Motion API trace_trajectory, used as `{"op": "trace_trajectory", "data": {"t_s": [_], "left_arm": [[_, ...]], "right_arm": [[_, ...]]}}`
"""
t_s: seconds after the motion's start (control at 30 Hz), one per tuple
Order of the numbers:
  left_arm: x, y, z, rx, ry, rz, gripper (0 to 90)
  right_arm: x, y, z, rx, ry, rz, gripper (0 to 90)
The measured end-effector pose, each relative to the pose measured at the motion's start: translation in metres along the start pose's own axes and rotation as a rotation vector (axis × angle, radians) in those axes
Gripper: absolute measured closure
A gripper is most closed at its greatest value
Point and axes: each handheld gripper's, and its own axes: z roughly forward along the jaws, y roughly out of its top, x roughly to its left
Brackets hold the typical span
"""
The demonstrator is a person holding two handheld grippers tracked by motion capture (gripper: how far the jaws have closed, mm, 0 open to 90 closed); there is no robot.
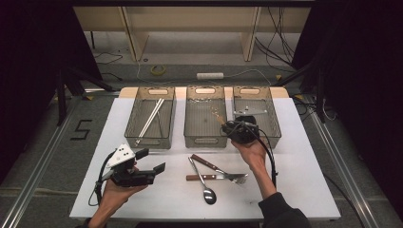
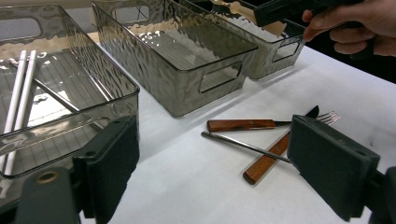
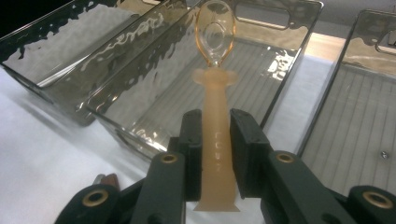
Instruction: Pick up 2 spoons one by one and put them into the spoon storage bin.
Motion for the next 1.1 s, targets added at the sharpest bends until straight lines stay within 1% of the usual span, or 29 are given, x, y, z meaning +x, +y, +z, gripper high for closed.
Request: {"op": "trace_trajectory", "data": {"t_s": [0.33, 0.4, 0.53, 0.63, 0.87, 0.97, 1.1], "left_arm": [[0.0, 0.0, -0.001, -0.007, 0.007, -0.009, 16.3], [0.0, 0.0, -0.001, -0.006, 0.008, -0.01, 16.3], [0.0, 0.0, -0.001, -0.005, 0.006, -0.003, 16.3], [0.001, 0.0, -0.001, -0.008, 0.008, -0.011, 16.4], [0.001, 0.0, -0.002, -0.008, 0.009, -0.009, 16.3], [0.0, 0.0, -0.002, -0.006, 0.008, -0.007, 16.3], [0.001, 0.0, -0.002, -0.007, 0.009, -0.009, 16.4]], "right_arm": [[0.005, 0.016, 0.021, 0.021, -0.01, -0.004, 76.0], [0.006, 0.019, 0.028, 0.026, -0.014, 0.009, 76.0], [0.009, 0.023, 0.038, 0.036, -0.014, 0.016, 75.9], [0.011, 0.025, 0.043, 0.043, -0.012, 0.011, 75.9], [0.011, 0.028, 0.052, 0.053, -0.024, 0.024, 75.9], [0.011, 0.029, 0.056, 0.06, -0.026, 0.021, 75.8], [0.015, 0.03, 0.061, 0.065, -0.018, 0.02, 75.8]]}}
